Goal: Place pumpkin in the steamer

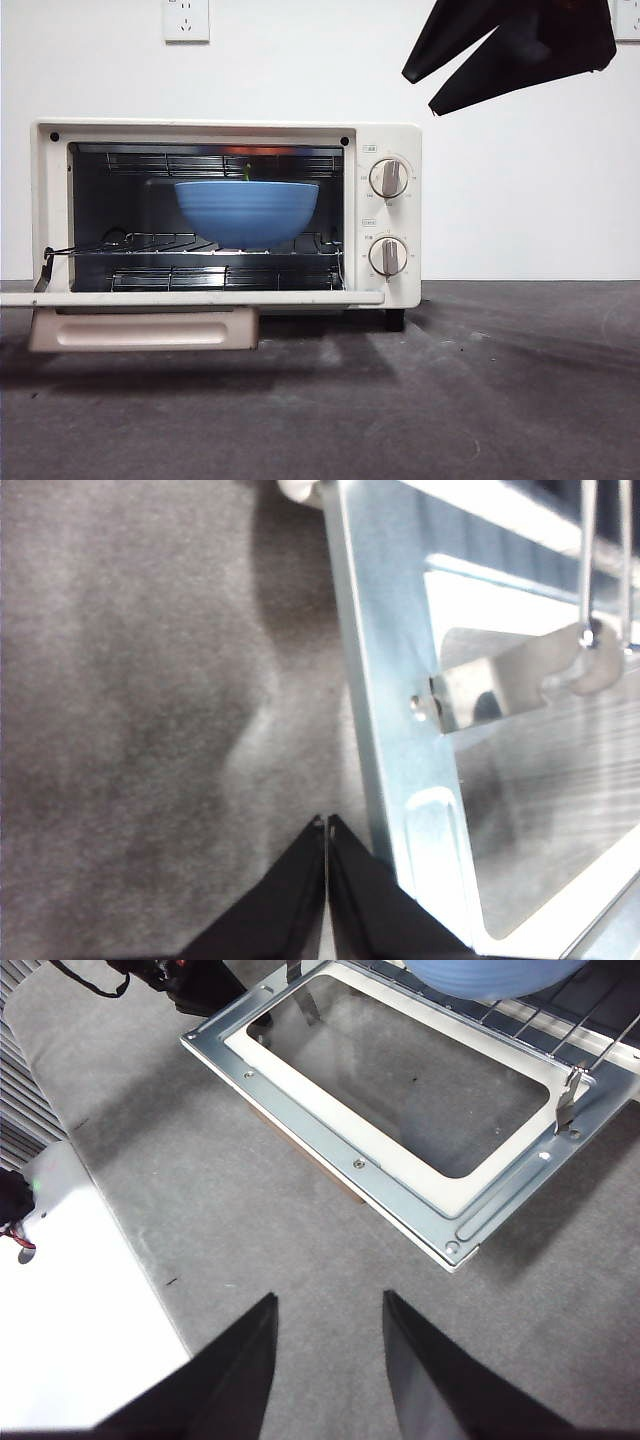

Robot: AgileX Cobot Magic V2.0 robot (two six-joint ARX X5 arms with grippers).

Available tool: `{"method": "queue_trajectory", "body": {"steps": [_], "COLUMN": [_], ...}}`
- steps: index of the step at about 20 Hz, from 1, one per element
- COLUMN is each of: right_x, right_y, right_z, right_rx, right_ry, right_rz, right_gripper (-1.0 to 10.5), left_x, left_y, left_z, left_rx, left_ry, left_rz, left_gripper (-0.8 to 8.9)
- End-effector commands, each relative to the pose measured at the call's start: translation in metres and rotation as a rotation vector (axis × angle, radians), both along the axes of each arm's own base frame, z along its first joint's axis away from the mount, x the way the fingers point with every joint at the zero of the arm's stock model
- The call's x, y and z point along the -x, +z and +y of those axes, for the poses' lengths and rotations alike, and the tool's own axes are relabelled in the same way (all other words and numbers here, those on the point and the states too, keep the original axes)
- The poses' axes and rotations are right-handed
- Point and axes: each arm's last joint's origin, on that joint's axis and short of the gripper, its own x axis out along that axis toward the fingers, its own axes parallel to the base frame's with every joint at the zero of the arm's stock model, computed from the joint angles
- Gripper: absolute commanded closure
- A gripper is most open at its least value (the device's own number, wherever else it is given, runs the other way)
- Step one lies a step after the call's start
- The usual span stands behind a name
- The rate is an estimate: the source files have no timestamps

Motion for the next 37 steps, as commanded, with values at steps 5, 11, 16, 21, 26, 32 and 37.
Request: {"method": "queue_trajectory", "body": {"steps": [5, 11, 16, 21, 26, 32, 37], "right_x": [0.000, 0.000, 0.000, 0.000, 0.000, -0.001, -0.002], "right_y": [0.002, 0.002, 0.002, 0.002, 0.002, 0.003, 0.004], "right_z": [0.002, 0.002, 0.002, 0.002, 0.002, 0.002, 0.003], "right_rx": [-0.002, -0.002, -0.002, -0.003, -0.003, -0.008, -0.021], "right_ry": [0.017, 0.016, 0.016, 0.016, 0.016, 0.015, 0.015], "right_rz": [-0.010, -0.010, -0.010, -0.010, -0.011, -0.018, -0.034], "right_gripper": [7.8, 7.8, 7.8, 7.8, 7.8, 7.8, 7.8], "left_x": [-0.005, -0.007, -0.013, -0.017, -0.009, 0.018, 0.047], "left_y": [0.008, 0.017, 0.026, 0.042, 0.067, 0.105, 0.135], "left_z": [0.004, 0.013, 0.017, 0.018, 0.016, 0.002, -0.017], "left_rx": [0.166, 0.166, 0.171, 0.172, 0.136, 0.047, -0.003], "left_ry": [-0.006, 0.044, 0.082, 0.106, 0.105, 0.128, 0.102], "left_rz": [-0.067, -0.129, -0.201, -0.295, -0.397, -0.498, -0.597], "left_gripper": [7.99, 7.99, 7.99, 7.99, 7.99, 7.99, 7.99]}}
